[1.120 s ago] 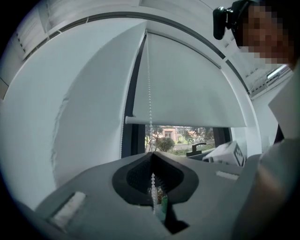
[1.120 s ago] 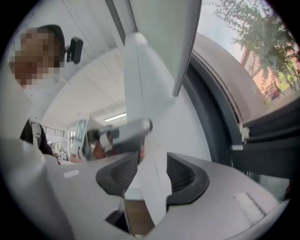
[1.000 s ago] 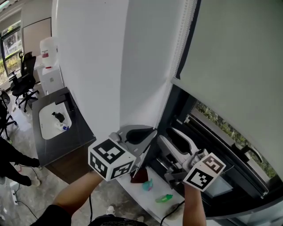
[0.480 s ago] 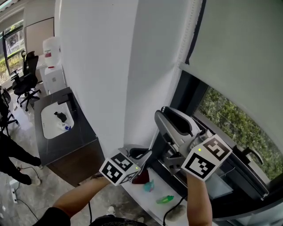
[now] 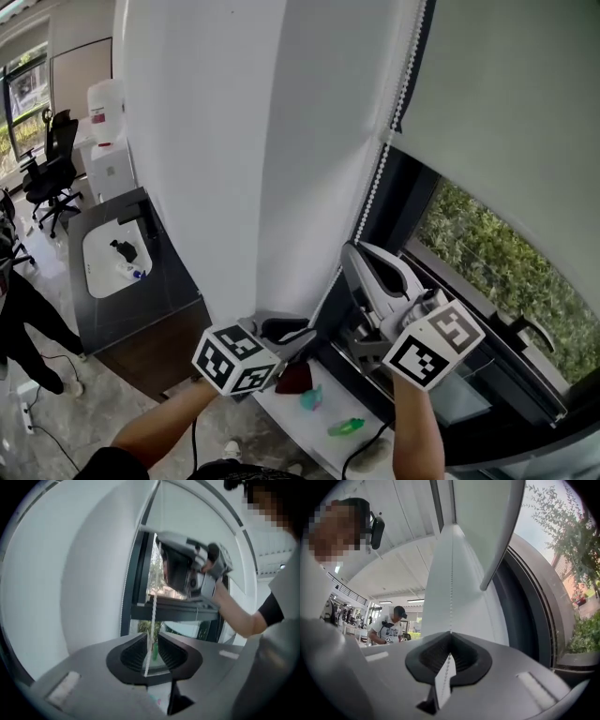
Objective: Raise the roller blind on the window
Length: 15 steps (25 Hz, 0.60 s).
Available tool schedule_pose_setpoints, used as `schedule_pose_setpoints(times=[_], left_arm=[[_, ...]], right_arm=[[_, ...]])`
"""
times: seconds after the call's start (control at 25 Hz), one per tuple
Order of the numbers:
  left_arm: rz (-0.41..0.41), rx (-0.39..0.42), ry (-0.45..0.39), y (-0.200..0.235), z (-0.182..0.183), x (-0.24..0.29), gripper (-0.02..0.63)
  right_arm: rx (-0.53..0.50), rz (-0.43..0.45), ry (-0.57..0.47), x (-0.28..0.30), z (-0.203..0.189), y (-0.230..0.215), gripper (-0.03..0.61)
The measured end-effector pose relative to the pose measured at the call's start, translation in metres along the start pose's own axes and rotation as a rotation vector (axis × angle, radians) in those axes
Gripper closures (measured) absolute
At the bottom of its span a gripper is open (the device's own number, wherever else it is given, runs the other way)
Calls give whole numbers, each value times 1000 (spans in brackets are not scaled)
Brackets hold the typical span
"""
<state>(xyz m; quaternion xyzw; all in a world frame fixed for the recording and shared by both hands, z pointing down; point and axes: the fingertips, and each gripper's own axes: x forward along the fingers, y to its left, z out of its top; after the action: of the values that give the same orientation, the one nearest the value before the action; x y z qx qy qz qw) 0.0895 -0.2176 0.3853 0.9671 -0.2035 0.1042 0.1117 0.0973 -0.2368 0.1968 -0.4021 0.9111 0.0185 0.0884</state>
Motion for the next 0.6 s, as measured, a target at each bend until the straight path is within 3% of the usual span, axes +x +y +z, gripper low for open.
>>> schedule_pose_setpoints(times=[0.12, 0.24, 0.4, 0.6], left_arm=[[-65, -57, -181, -13, 53, -22, 518], [-67, -37, -293, -20, 103, -36, 519], [-7, 63, -282, -18, 132, -31, 523], [-23, 75, -296, -26, 149, -23, 523]], right_arm=[[1, 1, 65, -8, -27, -2, 572], [22, -7, 161, -17, -77, -5, 572], [55, -11, 214, -28, -123, -2, 572], [82, -7, 229, -35, -142, 8, 572]])
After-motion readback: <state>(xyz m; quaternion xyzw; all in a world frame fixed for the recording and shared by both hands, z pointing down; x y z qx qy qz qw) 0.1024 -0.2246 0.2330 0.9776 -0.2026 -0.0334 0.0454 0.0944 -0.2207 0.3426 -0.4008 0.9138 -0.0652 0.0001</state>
